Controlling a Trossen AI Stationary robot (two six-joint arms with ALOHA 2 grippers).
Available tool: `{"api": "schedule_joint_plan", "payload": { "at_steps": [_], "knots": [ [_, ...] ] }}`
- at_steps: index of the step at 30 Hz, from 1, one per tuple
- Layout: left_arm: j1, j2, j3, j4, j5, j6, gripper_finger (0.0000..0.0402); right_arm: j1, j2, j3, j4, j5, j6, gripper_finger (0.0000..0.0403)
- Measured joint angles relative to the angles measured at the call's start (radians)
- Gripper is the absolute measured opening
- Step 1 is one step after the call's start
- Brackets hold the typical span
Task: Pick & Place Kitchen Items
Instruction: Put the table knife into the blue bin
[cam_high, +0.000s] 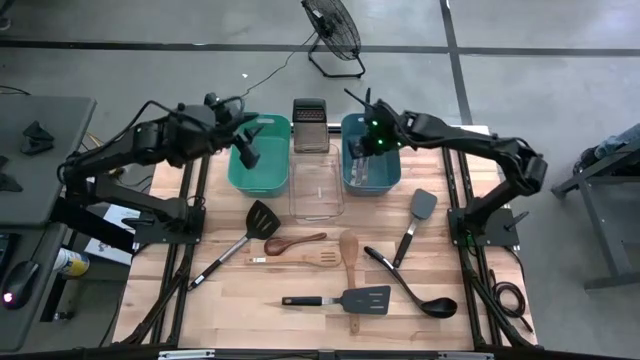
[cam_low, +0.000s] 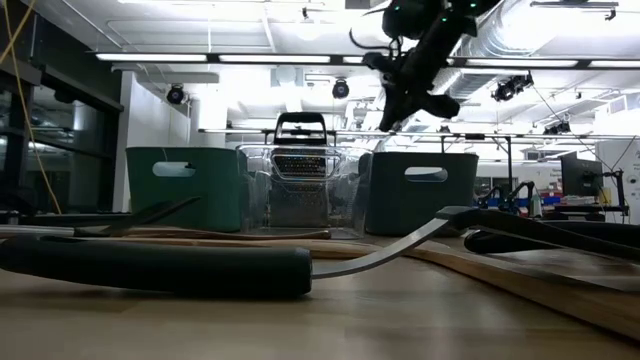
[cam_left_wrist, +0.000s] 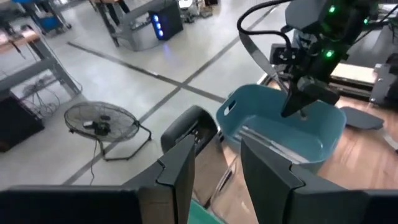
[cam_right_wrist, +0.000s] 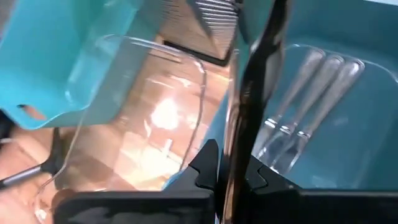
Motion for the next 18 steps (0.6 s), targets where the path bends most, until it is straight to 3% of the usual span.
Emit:
{"api": "schedule_joint_plan", "payload": {
  "at_steps": [9,18],
  "knots": [
    [0.154,-0.005,0.000,-0.109,0.161,0.004,0.0127,-0.052,0.123,0.075,-0.181,-0.052,0.023,0.0005],
    [0.247,-0.004,0.000,-0.157,0.300,0.048,0.0127,-0.056,0.256,0.074,-0.305,-0.094,-0.075,0.0004]
  ]
}}
